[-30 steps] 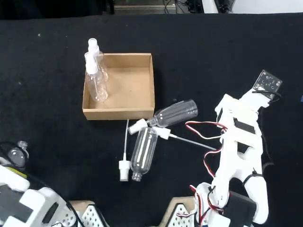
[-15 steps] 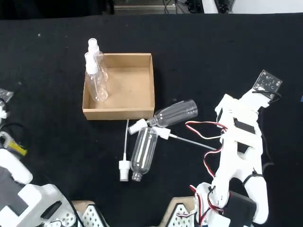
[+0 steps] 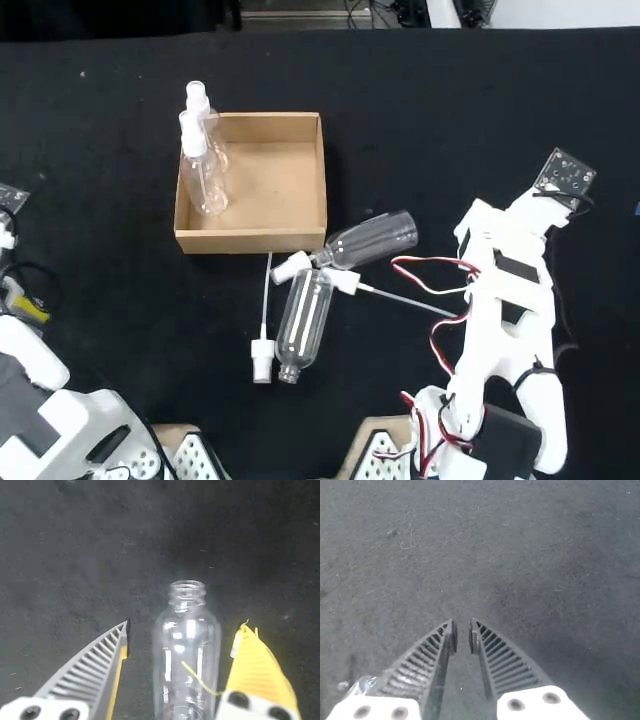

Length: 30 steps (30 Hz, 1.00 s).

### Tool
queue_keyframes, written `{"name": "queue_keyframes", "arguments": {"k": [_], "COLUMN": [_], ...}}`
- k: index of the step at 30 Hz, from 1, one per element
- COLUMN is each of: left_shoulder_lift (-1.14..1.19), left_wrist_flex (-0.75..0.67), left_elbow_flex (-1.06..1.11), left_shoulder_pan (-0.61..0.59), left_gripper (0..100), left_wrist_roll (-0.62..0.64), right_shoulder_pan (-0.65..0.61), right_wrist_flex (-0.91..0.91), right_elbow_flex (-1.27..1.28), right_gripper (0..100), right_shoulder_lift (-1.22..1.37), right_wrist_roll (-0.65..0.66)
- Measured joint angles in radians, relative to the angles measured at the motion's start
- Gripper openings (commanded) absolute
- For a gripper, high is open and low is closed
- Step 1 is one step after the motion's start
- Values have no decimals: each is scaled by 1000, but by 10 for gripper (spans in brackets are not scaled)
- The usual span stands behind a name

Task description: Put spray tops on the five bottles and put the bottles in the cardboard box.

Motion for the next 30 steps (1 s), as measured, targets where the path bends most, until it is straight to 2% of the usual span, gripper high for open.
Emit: {"name": "queue_keyframes", "arguments": {"k": [9,12,23,30], "left_shoulder_lift": [0,23,94,94], "left_wrist_flex": [0,-2,-2,-153], "left_elbow_flex": [21,37,44,120], "left_shoulder_pan": [-57,-74,-69,-69], "left_gripper": [314,314,313,311], "left_wrist_roll": [-8,-52,-78,-94], "right_shoulder_pan": [0,0,0,0], "right_wrist_flex": [0,0,0,0], "right_elbow_flex": [0,0,0,0], "right_gripper": [38,38,38,38], "right_shoulder_lift": [0,0,0,0], "right_wrist_roll": [0,0,0,0]}}
